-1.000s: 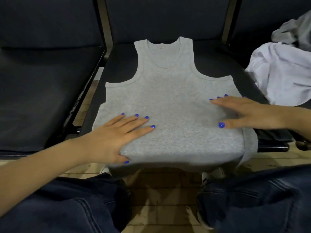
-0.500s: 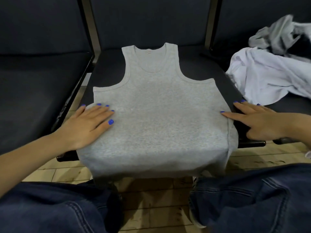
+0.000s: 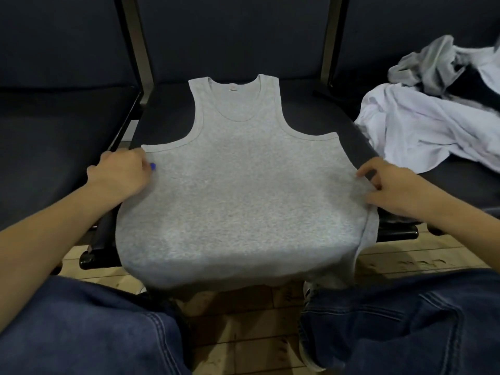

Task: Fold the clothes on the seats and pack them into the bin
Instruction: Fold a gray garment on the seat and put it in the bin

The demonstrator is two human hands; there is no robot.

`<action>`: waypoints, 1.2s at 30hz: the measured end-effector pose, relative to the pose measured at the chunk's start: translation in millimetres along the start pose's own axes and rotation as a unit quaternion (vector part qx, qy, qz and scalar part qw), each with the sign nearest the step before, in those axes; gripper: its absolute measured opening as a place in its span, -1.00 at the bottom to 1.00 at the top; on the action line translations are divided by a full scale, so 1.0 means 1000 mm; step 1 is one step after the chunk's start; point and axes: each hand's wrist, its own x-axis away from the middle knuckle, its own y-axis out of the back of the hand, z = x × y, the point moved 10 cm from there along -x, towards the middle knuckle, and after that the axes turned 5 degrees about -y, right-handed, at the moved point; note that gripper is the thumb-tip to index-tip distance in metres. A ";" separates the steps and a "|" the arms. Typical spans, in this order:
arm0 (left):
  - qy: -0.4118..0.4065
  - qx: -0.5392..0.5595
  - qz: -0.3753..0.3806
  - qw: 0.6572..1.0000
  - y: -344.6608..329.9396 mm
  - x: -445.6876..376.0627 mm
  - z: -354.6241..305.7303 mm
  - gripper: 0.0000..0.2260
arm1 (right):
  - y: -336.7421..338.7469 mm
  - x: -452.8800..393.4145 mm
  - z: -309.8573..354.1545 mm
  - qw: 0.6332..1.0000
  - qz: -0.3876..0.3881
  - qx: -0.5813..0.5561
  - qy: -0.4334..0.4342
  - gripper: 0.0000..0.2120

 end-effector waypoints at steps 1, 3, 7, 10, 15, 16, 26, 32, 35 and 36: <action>-0.004 0.007 -0.002 1.000 0.000 -0.003 0.000 -0.80 | 0.004 0.000 -0.003 0.998 0.001 -0.056 -0.014 -0.67; -0.016 0.018 -0.018 1.000 0.005 -0.007 -0.002 -0.82 | 0.007 0.004 -0.013 0.974 0.016 -0.220 -0.060 -0.67; -0.008 0.021 -0.018 1.000 0.007 -0.012 -0.005 -0.73 | -0.010 0.010 -0.028 0.865 0.112 -0.460 -0.163 -0.52; -0.007 -0.036 0.037 0.999 -0.004 -0.015 -0.006 -0.54 | -0.012 0.009 -0.038 0.854 0.128 -0.468 -0.188 -0.48; -0.089 -0.135 0.012 0.987 -0.013 -0.012 -0.031 -0.70 | -0.005 0.006 -0.044 0.906 0.098 -0.375 -0.172 -0.52; -0.102 -0.139 -0.006 0.985 -0.011 -0.012 -0.035 -0.72 | -0.002 0.005 -0.045 0.927 0.080 -0.330 -0.161 -0.54; -0.187 -0.101 -0.148 0.966 0.019 0.019 -0.075 -0.55 | 0.009 0.015 -0.001 0.994 -0.039 0.095 0.029 -0.59; -0.218 0.016 0.087 0.972 -0.041 0.046 -0.124 -0.15 | -0.033 -0.002 0.065 0.979 0.017 0.092 0.183 -0.67; -0.176 -0.028 0.135 0.975 -0.059 0.036 -0.108 -0.26 | -0.047 -0.025 0.085 0.974 0.035 0.109 0.196 -0.55; -0.161 -0.035 0.158 0.974 -0.065 0.032 -0.101 -0.22 | -0.052 -0.035 0.089 0.972 0.046 0.120 0.198 -0.52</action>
